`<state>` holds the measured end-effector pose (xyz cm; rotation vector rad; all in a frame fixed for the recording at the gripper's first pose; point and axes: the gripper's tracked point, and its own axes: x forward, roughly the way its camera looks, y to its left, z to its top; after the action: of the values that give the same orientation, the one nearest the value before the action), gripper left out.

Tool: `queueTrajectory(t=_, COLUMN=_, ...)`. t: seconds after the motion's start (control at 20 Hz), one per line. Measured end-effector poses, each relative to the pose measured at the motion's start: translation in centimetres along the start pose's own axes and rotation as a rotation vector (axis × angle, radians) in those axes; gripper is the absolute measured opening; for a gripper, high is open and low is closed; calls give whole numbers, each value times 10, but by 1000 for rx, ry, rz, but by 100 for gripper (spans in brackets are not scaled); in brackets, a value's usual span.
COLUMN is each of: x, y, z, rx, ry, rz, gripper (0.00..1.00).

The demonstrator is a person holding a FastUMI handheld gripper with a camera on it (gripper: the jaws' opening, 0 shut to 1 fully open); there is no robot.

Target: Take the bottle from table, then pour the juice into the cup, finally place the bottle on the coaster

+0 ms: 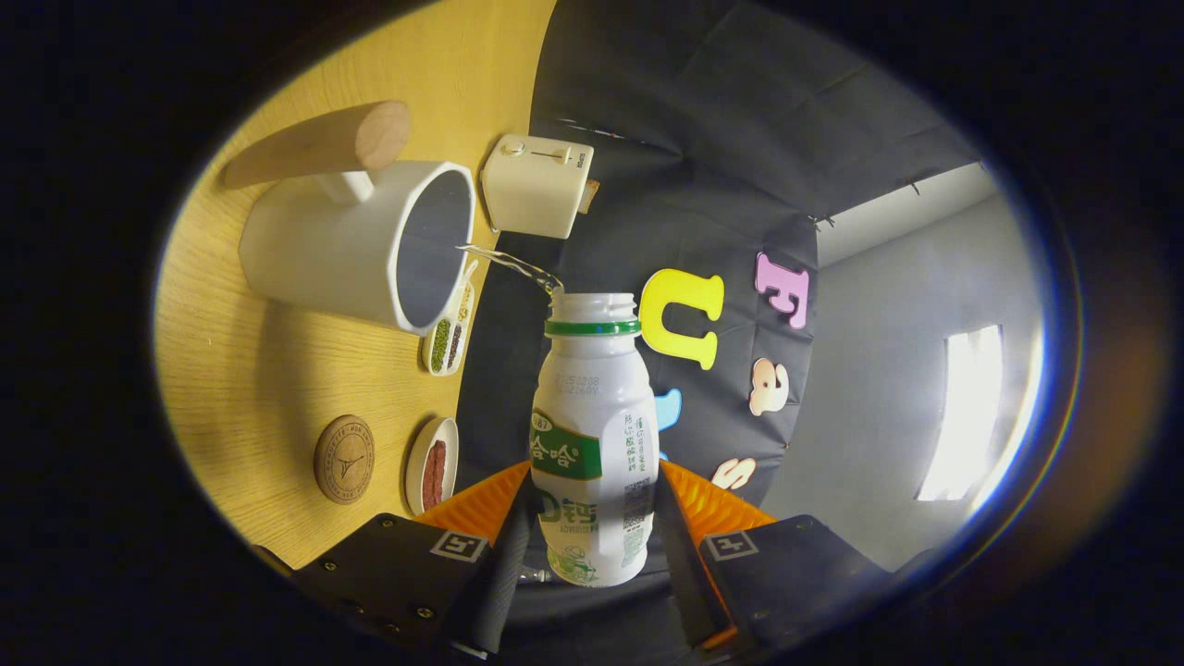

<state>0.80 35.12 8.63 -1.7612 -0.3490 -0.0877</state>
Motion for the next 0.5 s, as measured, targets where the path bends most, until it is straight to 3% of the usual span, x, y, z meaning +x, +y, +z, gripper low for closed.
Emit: queueTrajectory(t=0.5, x=-2, y=-8, z=-1, rx=-25, ry=-4, rz=-14, gripper=71)
